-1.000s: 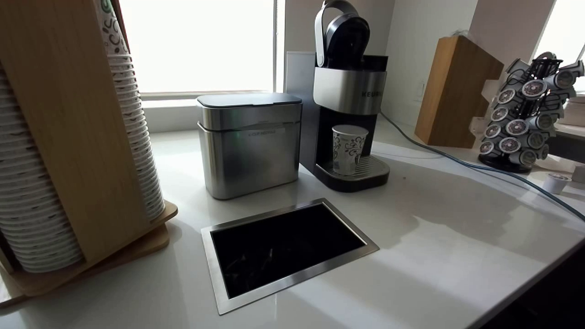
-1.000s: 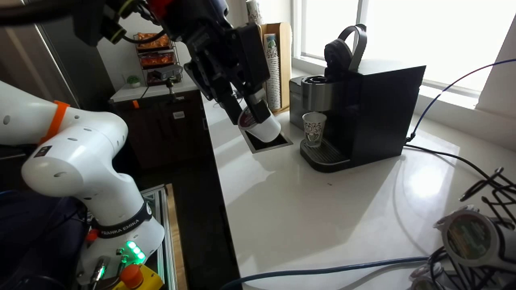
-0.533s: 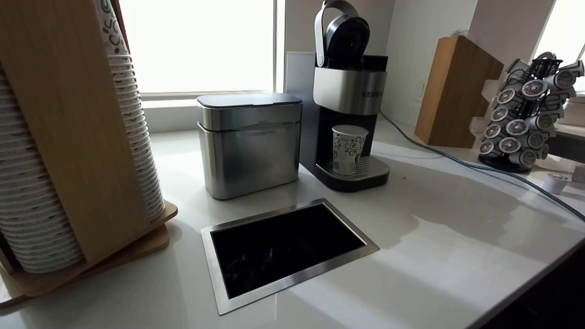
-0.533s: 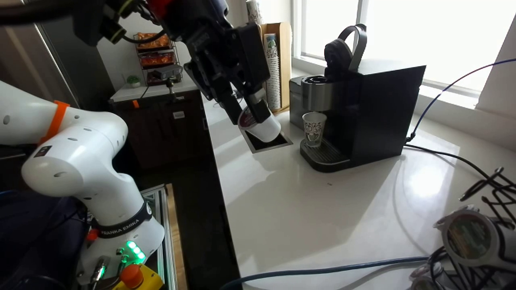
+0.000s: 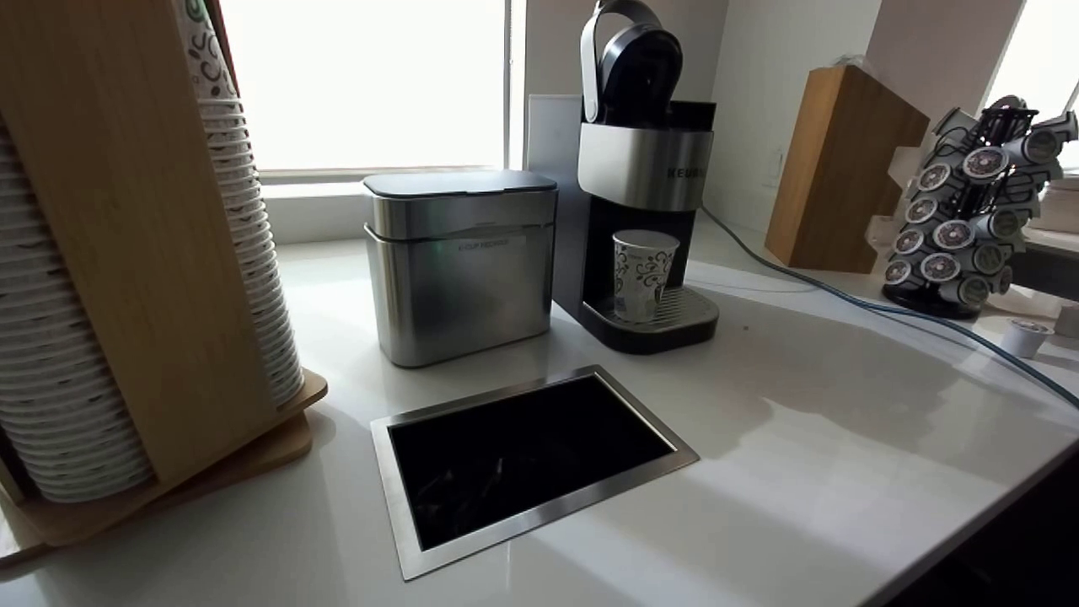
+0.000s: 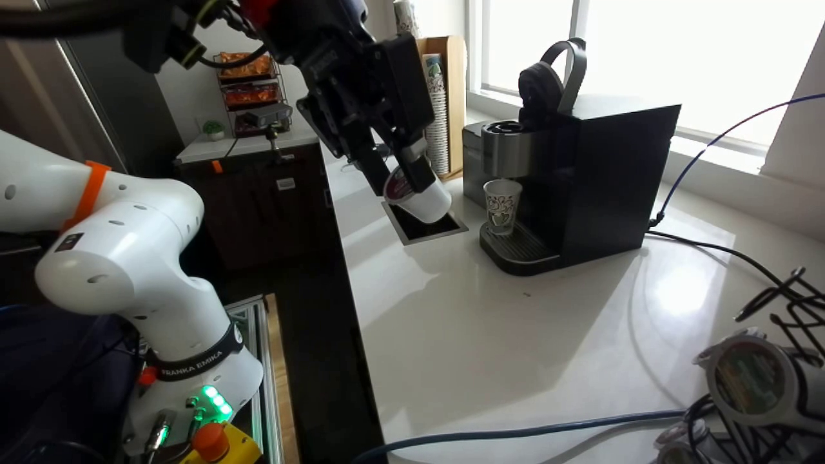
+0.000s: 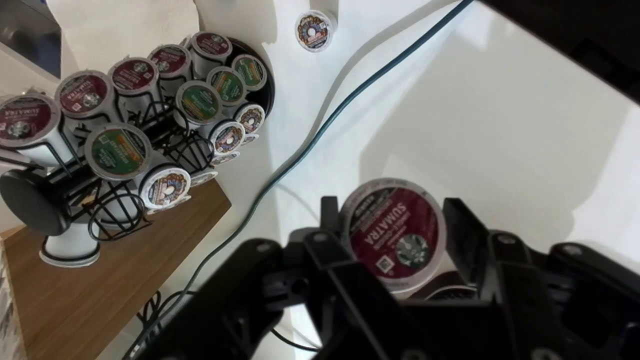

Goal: Remove one coffee pod from the rack and put it in the coffee maker

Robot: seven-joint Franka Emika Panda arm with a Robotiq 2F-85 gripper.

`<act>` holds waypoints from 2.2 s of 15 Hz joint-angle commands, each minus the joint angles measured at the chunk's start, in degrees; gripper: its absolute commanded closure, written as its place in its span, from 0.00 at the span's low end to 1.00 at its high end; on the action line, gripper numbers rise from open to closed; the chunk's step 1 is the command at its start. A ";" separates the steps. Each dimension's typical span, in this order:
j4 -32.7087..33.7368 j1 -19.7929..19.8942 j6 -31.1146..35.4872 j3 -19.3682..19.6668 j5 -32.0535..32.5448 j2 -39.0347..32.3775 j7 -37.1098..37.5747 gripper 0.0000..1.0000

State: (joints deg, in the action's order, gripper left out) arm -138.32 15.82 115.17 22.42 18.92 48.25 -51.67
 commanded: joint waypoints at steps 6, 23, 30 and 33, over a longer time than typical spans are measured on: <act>4.91 -14.06 -5.51 -10.90 -1.96 -4.46 -0.50 0.71; 18.07 -24.58 -4.37 -18.34 0.65 -20.82 -14.73 0.71; 28.34 -22.21 -9.50 -21.46 5.25 -29.48 -22.28 0.46; 33.43 -22.05 -10.96 -22.66 6.73 -33.98 -24.06 0.46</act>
State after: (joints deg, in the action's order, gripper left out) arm -105.09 -7.44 104.29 0.82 25.98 14.36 -75.51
